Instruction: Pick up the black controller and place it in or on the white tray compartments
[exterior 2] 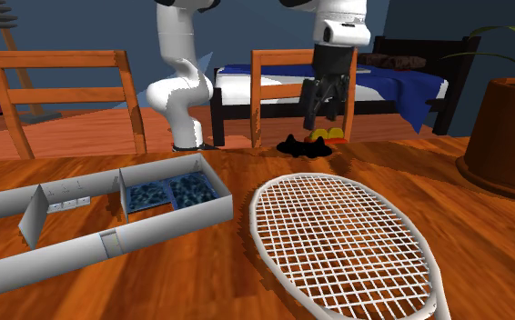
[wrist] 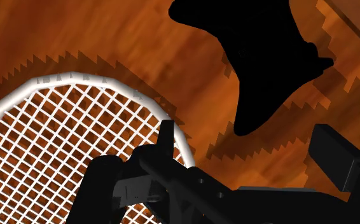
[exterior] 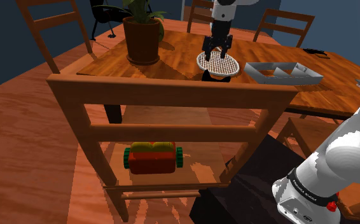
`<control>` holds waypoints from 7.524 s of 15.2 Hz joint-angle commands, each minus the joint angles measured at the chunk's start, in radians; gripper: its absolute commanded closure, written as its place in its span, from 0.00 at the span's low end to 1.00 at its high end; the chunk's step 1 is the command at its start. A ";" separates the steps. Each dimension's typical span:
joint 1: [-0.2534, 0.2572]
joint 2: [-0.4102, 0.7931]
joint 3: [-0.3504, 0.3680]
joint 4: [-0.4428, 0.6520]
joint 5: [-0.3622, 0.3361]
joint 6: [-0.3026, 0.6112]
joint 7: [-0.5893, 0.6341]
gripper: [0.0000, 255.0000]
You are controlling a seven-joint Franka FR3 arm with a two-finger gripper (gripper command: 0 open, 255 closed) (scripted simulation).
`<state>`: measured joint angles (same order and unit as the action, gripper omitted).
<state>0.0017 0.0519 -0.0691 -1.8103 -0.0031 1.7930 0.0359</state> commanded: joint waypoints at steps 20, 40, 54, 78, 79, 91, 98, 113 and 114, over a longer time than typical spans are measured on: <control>-0.001 0.015 0.000 -0.067 0.001 0.083 0.000 1.00; 0.025 -0.182 0.012 -0.444 0.039 0.333 -0.363 0.00; 0.025 -0.182 0.012 -0.444 0.039 0.333 -0.363 1.00; 0.025 -0.252 0.014 -0.204 0.031 0.023 -0.349 1.00; 0.015 -0.262 0.000 -0.214 0.027 0.023 -0.372 1.00; -0.106 -0.307 -0.181 -0.245 -0.023 0.005 -0.654 1.00; -0.172 -0.262 -0.294 -0.190 -0.038 -0.007 -0.830 1.00; -0.320 -0.004 -0.505 0.073 0.056 -0.044 -1.216 1.00; -0.319 -0.004 -0.504 0.060 0.056 -0.031 -1.216 1.00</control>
<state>-0.3142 0.0404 -0.5706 -1.7476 0.0487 1.7533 -1.1716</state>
